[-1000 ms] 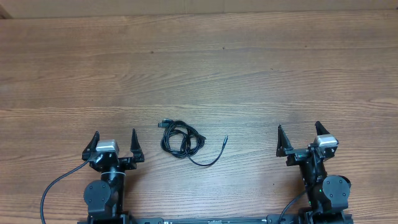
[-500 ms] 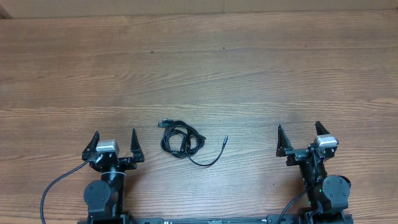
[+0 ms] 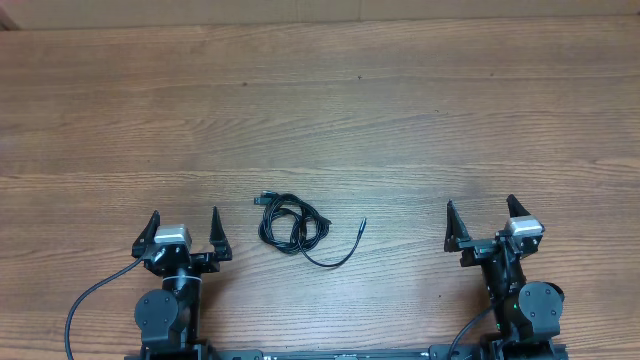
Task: Untangle cables
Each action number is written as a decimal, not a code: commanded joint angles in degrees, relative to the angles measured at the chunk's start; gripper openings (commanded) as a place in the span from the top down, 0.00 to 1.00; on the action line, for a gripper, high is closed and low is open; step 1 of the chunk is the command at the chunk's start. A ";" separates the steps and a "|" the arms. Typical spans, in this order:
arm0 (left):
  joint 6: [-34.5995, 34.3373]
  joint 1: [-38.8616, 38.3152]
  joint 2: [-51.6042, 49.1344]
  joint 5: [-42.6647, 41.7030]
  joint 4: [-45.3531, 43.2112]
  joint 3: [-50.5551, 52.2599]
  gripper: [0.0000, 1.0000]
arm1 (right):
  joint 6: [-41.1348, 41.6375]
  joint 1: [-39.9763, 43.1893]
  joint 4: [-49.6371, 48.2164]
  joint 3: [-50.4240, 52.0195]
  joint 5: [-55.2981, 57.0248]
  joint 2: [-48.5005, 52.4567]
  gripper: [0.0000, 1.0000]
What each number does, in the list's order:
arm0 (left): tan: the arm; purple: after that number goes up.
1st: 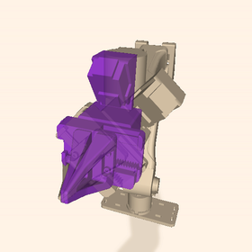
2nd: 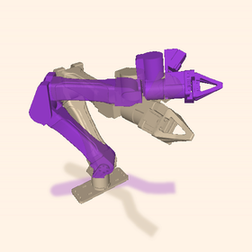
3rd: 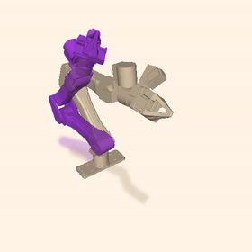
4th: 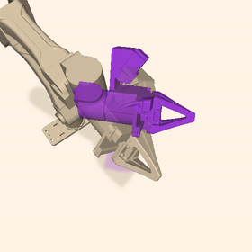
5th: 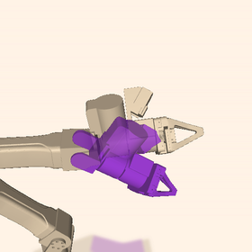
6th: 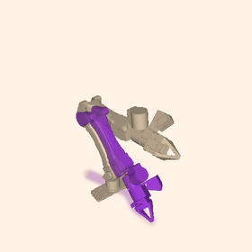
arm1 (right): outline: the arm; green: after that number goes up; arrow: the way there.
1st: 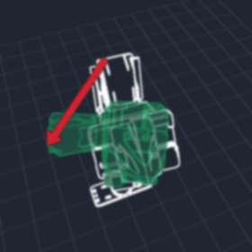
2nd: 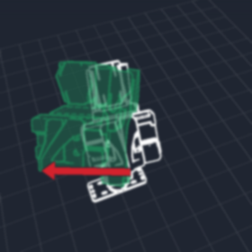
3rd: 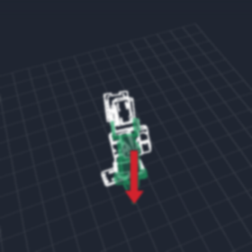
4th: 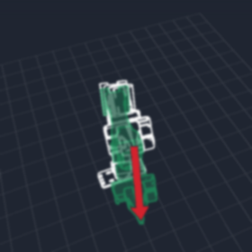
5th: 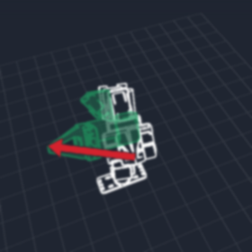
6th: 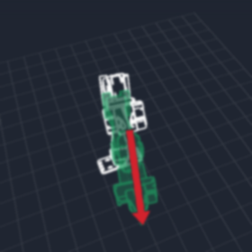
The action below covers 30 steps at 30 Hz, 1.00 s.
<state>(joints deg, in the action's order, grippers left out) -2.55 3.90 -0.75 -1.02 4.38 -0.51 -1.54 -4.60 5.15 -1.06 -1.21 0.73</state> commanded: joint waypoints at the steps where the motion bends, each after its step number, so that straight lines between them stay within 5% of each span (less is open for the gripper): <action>1: 1.29 0.48 0.50 0.35 0.09 0.24 0.00 | -0.26 -0.26 -0.31 0.59 0.52 -0.57 0.00; 30: -1.49 0.46 0.50 -1.05 0.09 0.22 0.01 | -0.26 -0.26 -0.31 0.59 0.50 -0.57 0.00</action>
<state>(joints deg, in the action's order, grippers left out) -2.57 3.90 -0.75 -1.04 4.36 -0.51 -1.54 -4.60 5.17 -1.06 -1.21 0.73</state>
